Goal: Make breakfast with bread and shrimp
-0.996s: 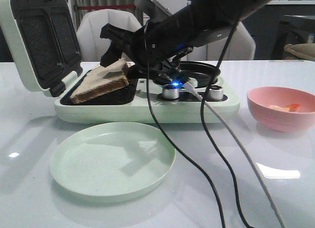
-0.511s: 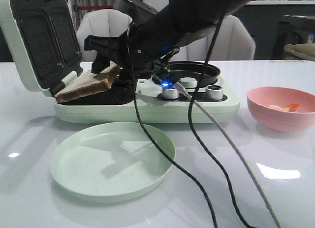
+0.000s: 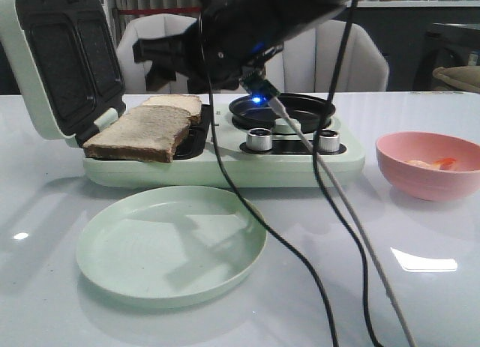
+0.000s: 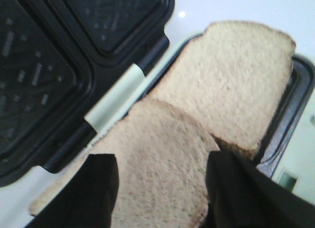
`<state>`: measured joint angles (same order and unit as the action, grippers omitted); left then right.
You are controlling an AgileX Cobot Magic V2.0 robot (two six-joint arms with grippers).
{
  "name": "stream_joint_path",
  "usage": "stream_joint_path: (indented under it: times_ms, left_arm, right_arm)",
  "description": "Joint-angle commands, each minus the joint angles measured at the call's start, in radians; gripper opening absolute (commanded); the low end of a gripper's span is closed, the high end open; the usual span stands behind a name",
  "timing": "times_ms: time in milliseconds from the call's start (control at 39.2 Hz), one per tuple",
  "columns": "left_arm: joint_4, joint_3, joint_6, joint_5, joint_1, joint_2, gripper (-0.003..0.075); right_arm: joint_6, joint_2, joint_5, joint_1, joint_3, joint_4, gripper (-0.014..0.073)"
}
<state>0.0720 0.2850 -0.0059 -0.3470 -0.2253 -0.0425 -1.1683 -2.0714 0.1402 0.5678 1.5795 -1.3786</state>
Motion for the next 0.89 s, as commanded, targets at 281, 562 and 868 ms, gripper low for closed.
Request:
stream_joint_path:
  times_ms: [281,562,868]
  left_arm:
    - [-0.005,0.026,-0.007,0.082,-0.007,-0.011,0.0492]
    - [-0.005,0.026,-0.007,0.082,-0.007,-0.011,0.0492]
    - [-0.005,0.026,-0.007,0.082,-0.007,-0.011,0.0492]
  right_arm:
    - [0.209,0.264,0.206,-0.07,-0.014,0.307,0.0491]
    - [0.845,0.367,0.41,-0.09,-0.046,1.061,0.0491]
    - [1.107,0.598,0.352,-0.173,-0.206,1.287,0.0491]
